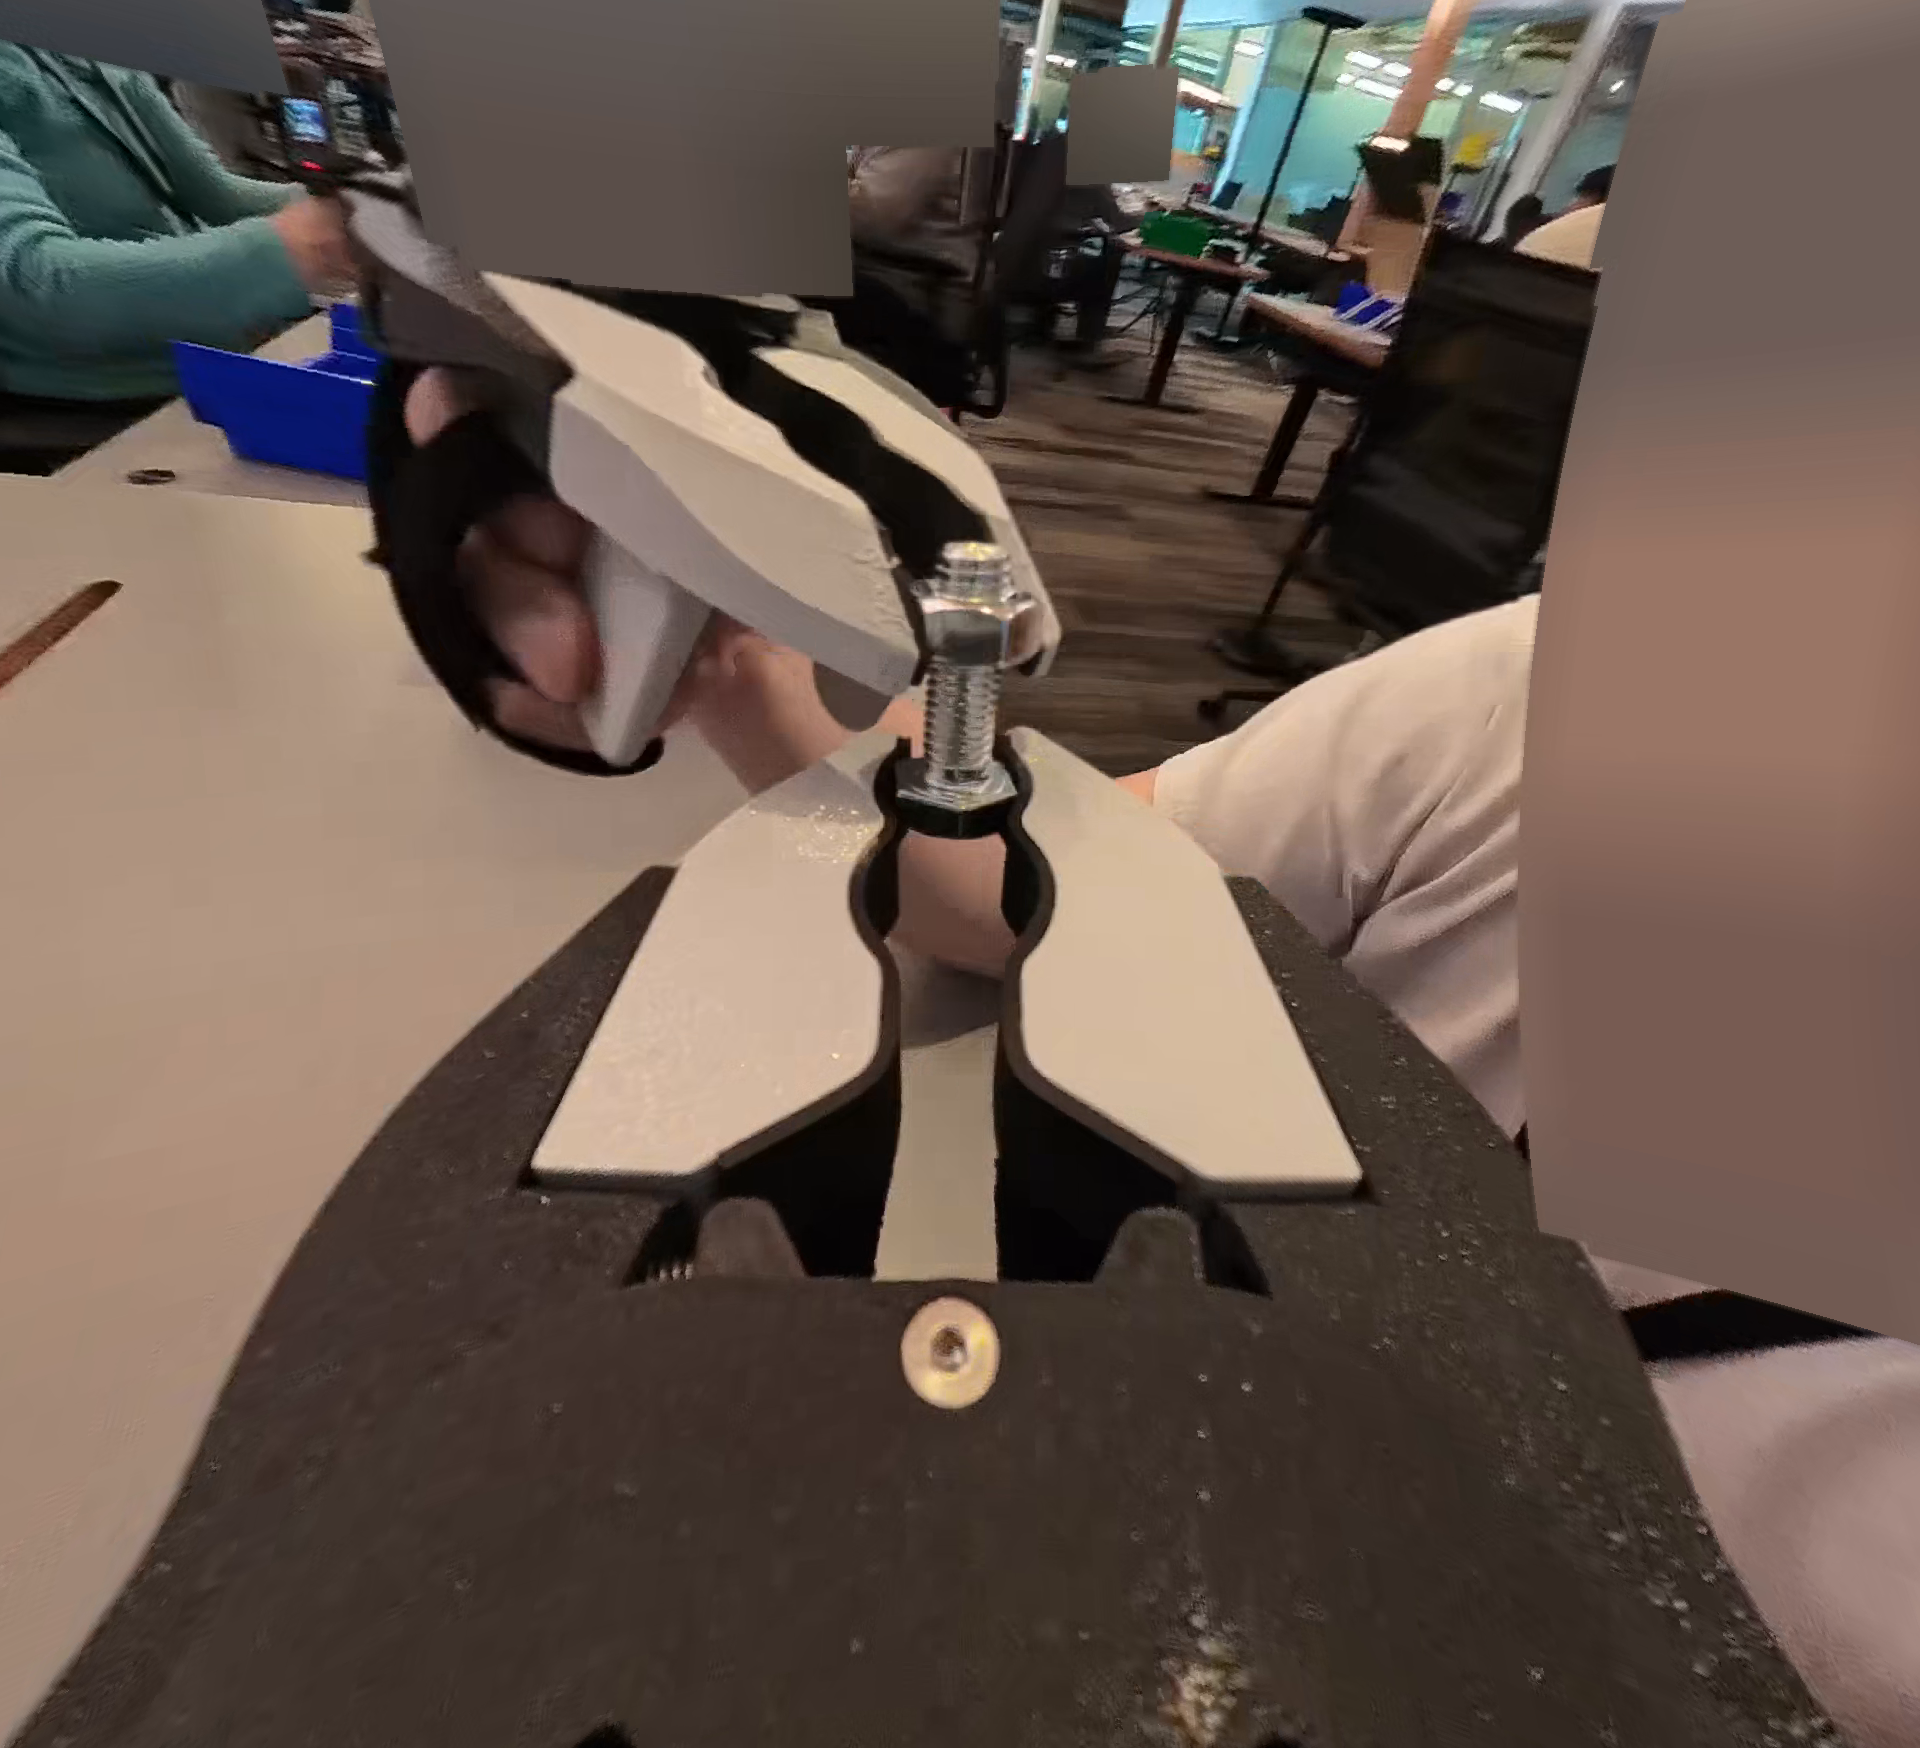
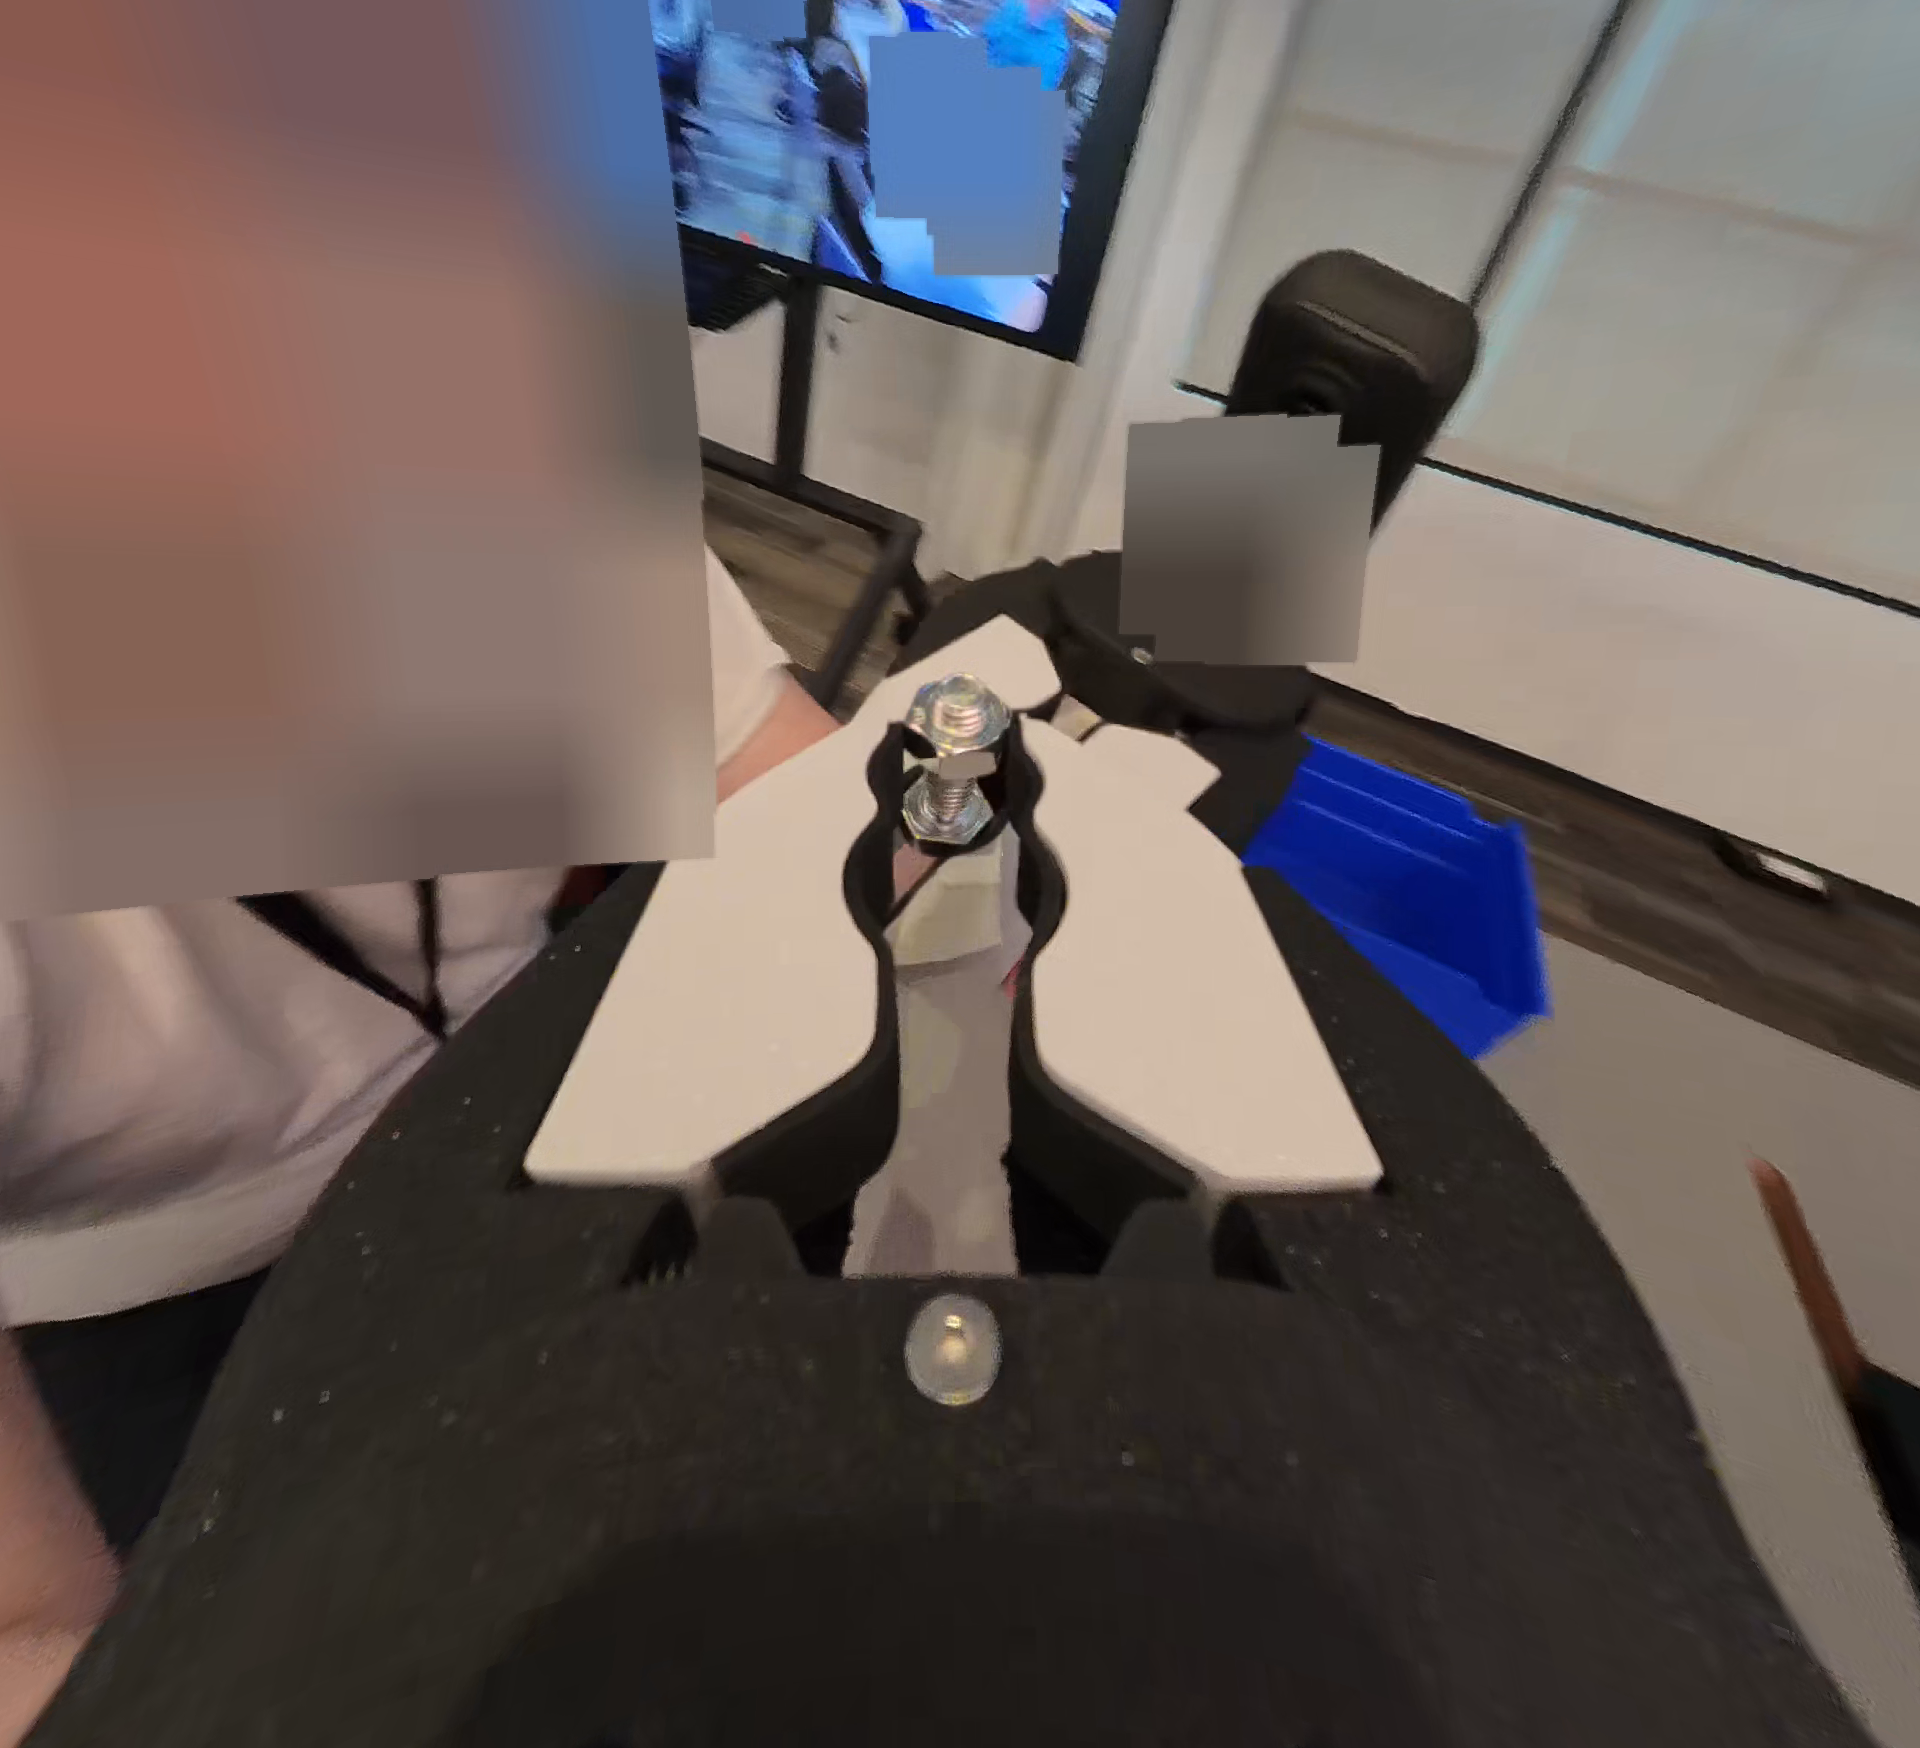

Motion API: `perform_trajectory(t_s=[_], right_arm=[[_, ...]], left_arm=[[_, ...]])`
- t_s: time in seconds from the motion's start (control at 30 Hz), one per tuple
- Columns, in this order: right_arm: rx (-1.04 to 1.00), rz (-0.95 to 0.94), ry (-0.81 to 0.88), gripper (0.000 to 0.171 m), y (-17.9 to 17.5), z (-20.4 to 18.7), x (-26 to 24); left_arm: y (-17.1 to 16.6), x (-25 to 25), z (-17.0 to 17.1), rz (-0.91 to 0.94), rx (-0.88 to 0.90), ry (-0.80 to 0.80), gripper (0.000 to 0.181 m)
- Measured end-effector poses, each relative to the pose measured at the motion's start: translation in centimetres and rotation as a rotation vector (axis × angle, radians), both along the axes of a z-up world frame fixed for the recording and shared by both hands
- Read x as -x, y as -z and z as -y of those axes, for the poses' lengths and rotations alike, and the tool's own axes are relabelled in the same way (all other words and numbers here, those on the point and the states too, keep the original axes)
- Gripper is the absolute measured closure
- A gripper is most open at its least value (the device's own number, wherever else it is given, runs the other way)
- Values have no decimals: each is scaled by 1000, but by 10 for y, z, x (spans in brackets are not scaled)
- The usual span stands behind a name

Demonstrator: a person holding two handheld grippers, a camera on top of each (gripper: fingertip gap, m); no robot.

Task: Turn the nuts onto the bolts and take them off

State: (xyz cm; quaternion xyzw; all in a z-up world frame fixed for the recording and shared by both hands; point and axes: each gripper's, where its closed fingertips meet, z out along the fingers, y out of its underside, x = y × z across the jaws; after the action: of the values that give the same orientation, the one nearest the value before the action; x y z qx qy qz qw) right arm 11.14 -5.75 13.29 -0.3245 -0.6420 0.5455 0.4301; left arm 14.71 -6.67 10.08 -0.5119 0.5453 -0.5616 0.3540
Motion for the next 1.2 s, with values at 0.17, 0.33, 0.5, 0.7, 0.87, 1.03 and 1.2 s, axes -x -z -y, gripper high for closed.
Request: perform_trajectory(t_s=[0.17, 0.33, 0.5, 0.7, 0.87, 1.03, 1.2], right_arm=[[114, -13, 252, 132, -8, -42, 8], [148, -101, 529, 124, -31, -66, 11], [76, -52, 728, 123, -26, -77, 15], [114, -33, 778, 128, -22, -82, 19], [131, -58, 830, 137, -29, -94, -10], [149, -77, 682, 132, -34, -69, 8], [89, -7, 784, 129, -20, -76, 26]], left_arm=[[-1, 9, -69, -10, -177, -446, 166], [-15, 28, -99, 40, -276, -693, 166], [-16, 28, -98, 39, -290, -718, 166], [-18, 27, -95, 43, -299, -723, 166], [-24, 34, -96, 67, -284, -729, 166], [-21, 29, -93, 60, -289, -716, 166], [-20, 24, -88, 47, -315, -709, 166]])
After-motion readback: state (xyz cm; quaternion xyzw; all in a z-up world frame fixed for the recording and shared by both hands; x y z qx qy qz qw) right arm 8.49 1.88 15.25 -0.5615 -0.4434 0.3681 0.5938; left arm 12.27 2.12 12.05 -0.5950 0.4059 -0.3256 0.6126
